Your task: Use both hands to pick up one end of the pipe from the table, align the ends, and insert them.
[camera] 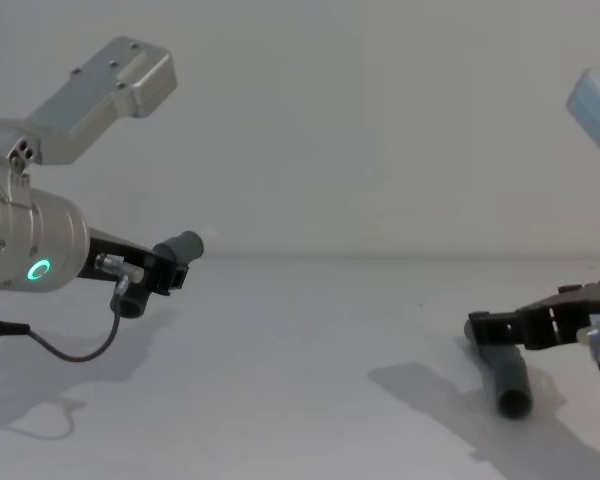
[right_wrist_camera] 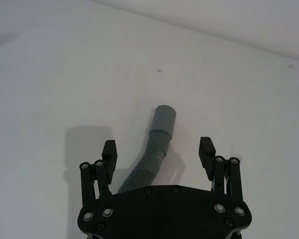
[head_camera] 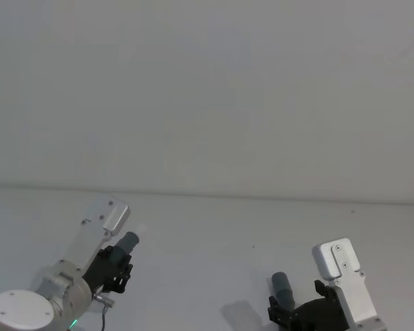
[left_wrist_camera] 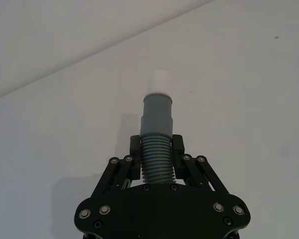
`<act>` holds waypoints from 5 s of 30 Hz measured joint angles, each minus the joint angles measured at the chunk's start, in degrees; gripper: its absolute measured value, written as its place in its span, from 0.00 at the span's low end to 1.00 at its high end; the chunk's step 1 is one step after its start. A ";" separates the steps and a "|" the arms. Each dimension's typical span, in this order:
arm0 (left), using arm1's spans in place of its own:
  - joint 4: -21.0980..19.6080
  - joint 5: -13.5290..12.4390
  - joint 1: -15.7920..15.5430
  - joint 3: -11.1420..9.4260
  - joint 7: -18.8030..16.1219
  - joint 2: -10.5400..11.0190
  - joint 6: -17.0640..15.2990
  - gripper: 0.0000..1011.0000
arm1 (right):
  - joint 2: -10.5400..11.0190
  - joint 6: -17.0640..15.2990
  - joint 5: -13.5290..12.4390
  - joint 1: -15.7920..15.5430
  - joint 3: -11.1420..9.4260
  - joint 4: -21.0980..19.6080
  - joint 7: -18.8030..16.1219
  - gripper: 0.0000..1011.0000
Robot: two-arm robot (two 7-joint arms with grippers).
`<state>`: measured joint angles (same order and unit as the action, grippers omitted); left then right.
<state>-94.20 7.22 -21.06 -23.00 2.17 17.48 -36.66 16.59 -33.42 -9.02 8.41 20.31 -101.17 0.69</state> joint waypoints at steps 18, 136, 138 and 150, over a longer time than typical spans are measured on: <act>0.00 0.00 0.00 0.00 0.00 0.00 0.00 0.33 | -2.11 1.89 3.18 2.41 1.30 5.12 1.79 0.99; 0.00 0.00 0.00 0.00 0.00 0.00 -0.01 0.33 | -5.36 -7.56 -0.86 4.58 -4.94 4.05 -7.12 0.25; 0.00 -0.02 0.00 0.00 0.01 0.01 0.00 0.33 | -4.74 -6.54 -1.18 4.49 -5.00 3.82 -8.30 0.25; -0.24 -0.28 -0.87 -0.87 3.16 1.83 1.43 0.33 | 0.92 0.97 -5.05 3.29 -5.64 3.01 -18.82 0.25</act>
<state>-94.44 6.94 -21.92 -23.87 5.34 19.31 -35.23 17.51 -32.45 -14.07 11.69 14.66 -98.17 -18.13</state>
